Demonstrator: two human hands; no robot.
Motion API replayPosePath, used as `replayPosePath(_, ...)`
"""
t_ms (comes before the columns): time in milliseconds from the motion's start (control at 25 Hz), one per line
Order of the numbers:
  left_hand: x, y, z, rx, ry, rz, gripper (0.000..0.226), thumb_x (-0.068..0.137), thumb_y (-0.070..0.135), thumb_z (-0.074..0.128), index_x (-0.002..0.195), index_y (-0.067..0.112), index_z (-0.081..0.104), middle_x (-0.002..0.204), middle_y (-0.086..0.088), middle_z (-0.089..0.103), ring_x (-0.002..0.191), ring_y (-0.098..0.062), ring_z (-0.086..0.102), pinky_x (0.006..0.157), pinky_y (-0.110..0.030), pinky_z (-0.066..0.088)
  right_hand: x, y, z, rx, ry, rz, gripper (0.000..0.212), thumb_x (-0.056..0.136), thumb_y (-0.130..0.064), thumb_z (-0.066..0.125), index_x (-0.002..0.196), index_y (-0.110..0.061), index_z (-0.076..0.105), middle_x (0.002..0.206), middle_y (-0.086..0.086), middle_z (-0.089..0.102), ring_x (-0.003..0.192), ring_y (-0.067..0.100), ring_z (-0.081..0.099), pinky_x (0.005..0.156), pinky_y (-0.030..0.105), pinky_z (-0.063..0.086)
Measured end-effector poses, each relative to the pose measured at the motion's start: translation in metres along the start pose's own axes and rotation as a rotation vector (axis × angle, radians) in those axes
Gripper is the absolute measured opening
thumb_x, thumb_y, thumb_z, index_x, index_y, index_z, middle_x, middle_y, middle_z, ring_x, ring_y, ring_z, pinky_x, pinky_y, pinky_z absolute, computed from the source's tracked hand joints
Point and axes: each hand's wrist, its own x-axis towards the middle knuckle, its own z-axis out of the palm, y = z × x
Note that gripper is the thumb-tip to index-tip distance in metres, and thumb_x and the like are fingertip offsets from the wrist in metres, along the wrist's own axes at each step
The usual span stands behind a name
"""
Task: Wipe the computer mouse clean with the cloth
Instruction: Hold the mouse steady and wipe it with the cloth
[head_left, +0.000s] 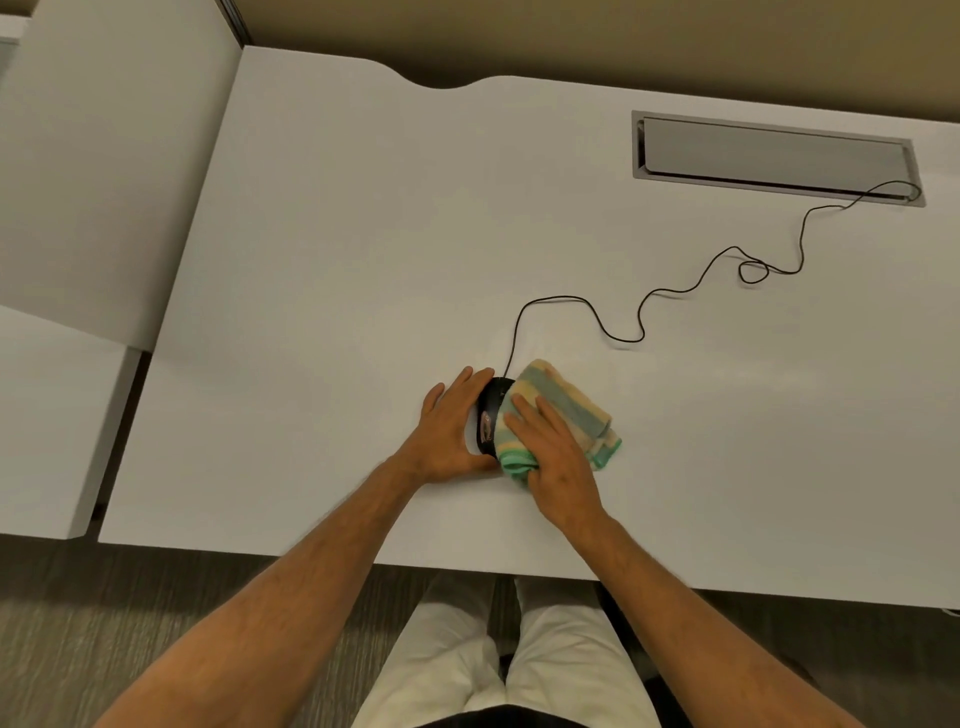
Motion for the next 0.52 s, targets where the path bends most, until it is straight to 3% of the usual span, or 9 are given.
replayPosePath(240, 0.000, -0.001, 0.000, 0.008, 0.002, 0.021, 0.120, 0.069, 0.062, 0.080, 0.159, 0.024, 0.011, 0.166, 0.007, 0.019, 0.155, -0.010, 0.000, 0.123, -0.038, -0.004, -0.039, 0.006, 0.006, -0.228, -0.070, -0.124, 0.086, 0.058, 0.014, 0.078, 0.137, -0.009, 0.051, 0.152, 0.007, 0.041, 0.142, 0.034, 0.029, 0.110, 0.056, 0.035)
replayPosePath(360, 0.001, -0.002, -0.001, 0.013, -0.015, 0.015, 0.120, 0.068, 0.053, 0.083, 0.159, 0.024, 0.010, 0.167, 0.005, 0.018, 0.155, -0.010, 0.000, 0.124, -0.041, -0.004, -0.053, 0.014, 0.003, -0.213, -0.075, -0.145, 0.082, 0.056, 0.016, 0.075, 0.129, -0.013, 0.055, 0.149, 0.008, 0.046, 0.143, 0.031, 0.026, 0.108, 0.065, 0.033)
replayPosePath(440, 0.000, -0.001, -0.002, 0.023, -0.019, 0.010, 0.121, 0.067, 0.047, 0.084, 0.159, 0.025, 0.010, 0.167, 0.006, 0.017, 0.155, -0.009, -0.001, 0.124, -0.041, -0.004, -0.056, 0.015, -0.005, -0.068, 0.028, -0.058, 0.072, 0.064, 0.017, 0.071, 0.129, -0.011, 0.057, 0.146, 0.009, 0.049, 0.143, 0.029, 0.028, 0.109, 0.063, 0.033)
replayPosePath(520, 0.000, -0.001, -0.002, 0.034, -0.014, 0.006, 0.121, 0.066, 0.047, 0.084, 0.159, 0.027, 0.009, 0.167, 0.008, 0.016, 0.154, -0.007, -0.002, 0.124, -0.039, -0.004, -0.040, 0.009, -0.013, 0.173, 0.204, 0.178, 0.063, 0.078, 0.017, 0.064, 0.134, -0.008, 0.055, 0.145, 0.008, 0.049, 0.140, 0.027, 0.035, 0.109, 0.057, 0.037)
